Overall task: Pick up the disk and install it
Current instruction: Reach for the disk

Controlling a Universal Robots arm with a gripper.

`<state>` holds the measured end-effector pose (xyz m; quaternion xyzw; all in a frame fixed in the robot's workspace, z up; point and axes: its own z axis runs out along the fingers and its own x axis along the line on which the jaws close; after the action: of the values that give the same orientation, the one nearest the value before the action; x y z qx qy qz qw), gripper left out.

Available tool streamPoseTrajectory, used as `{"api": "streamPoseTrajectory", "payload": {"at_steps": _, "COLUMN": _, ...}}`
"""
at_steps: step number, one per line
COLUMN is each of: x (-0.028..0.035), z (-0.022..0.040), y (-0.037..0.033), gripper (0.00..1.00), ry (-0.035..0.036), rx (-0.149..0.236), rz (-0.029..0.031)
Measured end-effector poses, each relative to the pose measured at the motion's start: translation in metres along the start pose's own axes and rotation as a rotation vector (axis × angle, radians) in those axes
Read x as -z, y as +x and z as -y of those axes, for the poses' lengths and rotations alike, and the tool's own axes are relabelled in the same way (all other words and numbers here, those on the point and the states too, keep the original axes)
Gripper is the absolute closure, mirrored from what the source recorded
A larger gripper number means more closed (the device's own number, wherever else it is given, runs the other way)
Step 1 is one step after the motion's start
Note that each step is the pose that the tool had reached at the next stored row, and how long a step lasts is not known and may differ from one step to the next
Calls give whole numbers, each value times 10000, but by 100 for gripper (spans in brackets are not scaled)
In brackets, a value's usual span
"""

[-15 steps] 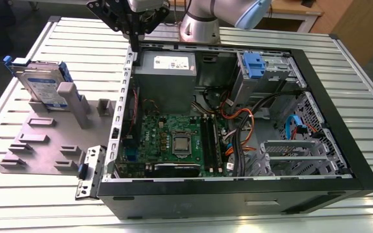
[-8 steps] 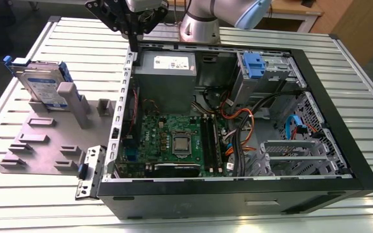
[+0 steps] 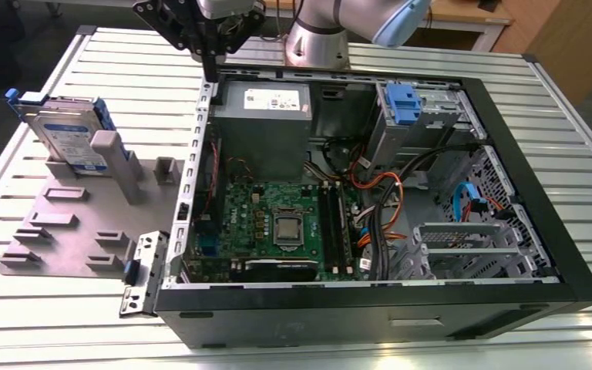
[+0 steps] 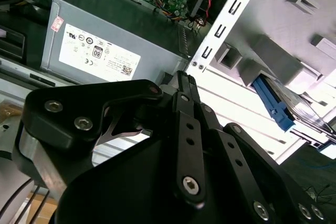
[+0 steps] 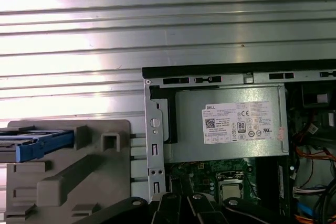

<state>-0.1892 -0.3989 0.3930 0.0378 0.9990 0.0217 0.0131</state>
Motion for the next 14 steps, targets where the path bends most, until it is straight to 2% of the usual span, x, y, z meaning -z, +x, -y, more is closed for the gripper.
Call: {"api": "streamPoseTrajectory", "payload": {"at_steps": 14, "x": 1, "z": 3, "y": 42, "gripper": 89, "ry": -1, "rx": -1, "rz": 0}}
